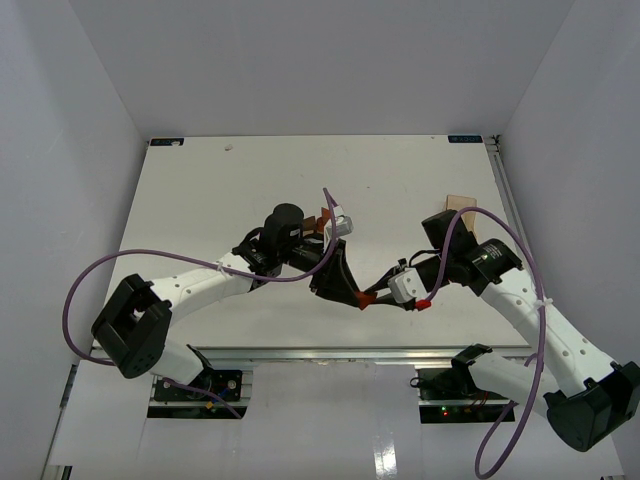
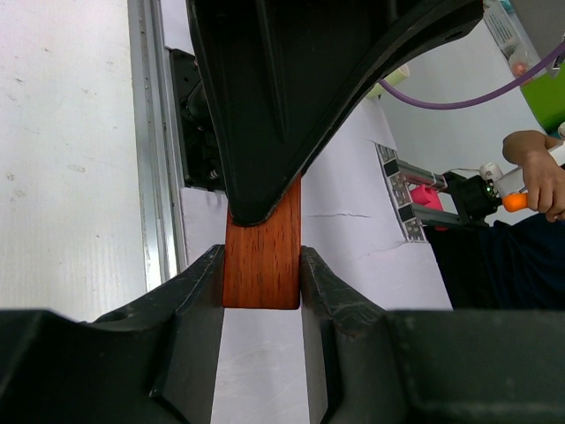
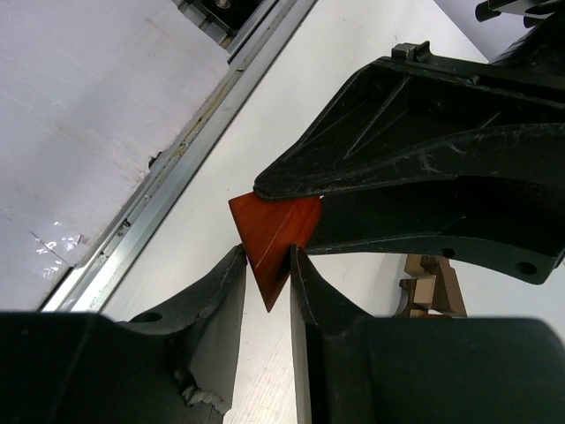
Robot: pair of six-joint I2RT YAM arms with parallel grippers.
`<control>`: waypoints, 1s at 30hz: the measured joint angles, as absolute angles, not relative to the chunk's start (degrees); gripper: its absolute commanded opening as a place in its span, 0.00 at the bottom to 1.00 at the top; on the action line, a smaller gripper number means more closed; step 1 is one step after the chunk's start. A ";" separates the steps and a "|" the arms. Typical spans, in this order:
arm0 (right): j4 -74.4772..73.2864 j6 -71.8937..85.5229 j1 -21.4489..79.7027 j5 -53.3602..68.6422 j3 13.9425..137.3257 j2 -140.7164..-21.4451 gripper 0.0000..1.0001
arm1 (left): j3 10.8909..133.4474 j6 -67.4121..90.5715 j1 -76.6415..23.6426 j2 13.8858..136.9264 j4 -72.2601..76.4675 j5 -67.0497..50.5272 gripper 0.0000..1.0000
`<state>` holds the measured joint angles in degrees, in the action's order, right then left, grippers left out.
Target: Build the wood block tower
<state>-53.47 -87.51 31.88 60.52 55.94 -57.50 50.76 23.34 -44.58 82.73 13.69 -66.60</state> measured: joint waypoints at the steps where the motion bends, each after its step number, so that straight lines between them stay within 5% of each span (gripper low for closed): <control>1: -53.50 -87.48 31.97 60.51 56.02 -57.52 0.22 | 50.76 23.42 -44.55 82.74 13.69 -66.78 0.02; 4: -53.52 -87.50 32.08 60.53 56.16 -57.64 0.19 | 50.94 23.44 -44.42 82.84 13.55 -67.19 0.10; 10: -53.82 -87.40 32.14 60.49 56.61 -57.76 0.14 | 51.62 23.48 -44.31 83.31 13.11 -67.94 0.48; 13: -53.82 -87.10 32.21 60.49 56.74 -57.78 0.10 | 51.97 23.34 -44.31 83.31 12.98 -67.40 0.57; 30: -53.87 -84.27 32.56 60.61 56.80 -57.75 0.08 | 53.37 18.68 -43.48 79.50 11.97 -58.08 0.70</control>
